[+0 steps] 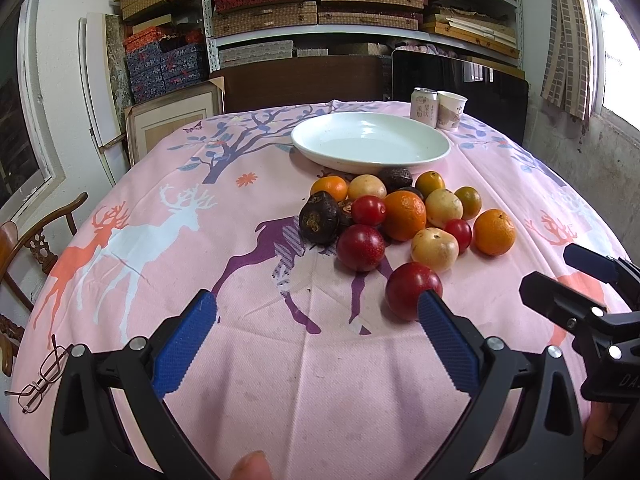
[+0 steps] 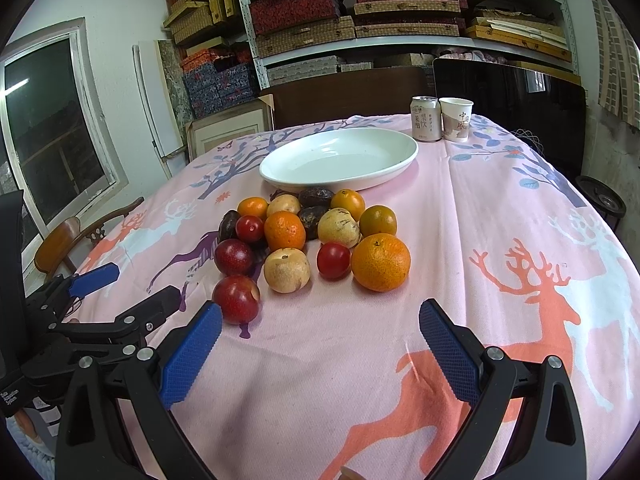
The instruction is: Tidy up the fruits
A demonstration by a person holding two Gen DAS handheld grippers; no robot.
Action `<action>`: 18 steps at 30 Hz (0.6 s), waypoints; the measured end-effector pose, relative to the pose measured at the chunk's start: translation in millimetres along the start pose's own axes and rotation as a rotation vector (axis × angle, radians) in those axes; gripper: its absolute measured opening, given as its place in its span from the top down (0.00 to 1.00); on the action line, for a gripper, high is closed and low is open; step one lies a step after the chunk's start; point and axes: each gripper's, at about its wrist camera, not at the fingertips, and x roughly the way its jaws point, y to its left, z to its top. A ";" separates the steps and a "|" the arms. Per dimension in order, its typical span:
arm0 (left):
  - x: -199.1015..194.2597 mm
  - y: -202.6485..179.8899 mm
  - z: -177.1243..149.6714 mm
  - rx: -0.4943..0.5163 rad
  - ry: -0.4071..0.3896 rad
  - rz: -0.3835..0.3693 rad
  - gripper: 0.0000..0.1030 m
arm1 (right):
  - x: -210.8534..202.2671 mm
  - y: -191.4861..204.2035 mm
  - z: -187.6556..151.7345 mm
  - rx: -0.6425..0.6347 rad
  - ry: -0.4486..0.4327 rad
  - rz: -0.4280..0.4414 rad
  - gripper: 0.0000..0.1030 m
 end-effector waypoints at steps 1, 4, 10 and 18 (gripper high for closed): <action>-0.1 0.0 -0.1 0.000 0.000 0.000 0.04 | -0.3 0.1 0.2 0.000 0.000 0.000 0.03; 0.0 -0.1 0.0 0.001 0.000 0.000 0.04 | 0.4 0.6 -1.1 0.000 0.002 0.000 0.03; 0.2 -0.1 0.1 0.001 0.001 0.000 0.04 | 0.2 0.7 -0.7 0.002 0.003 0.000 0.03; 0.3 -0.2 0.1 0.001 0.002 0.001 0.04 | 0.4 0.8 -0.7 0.002 0.004 0.000 0.03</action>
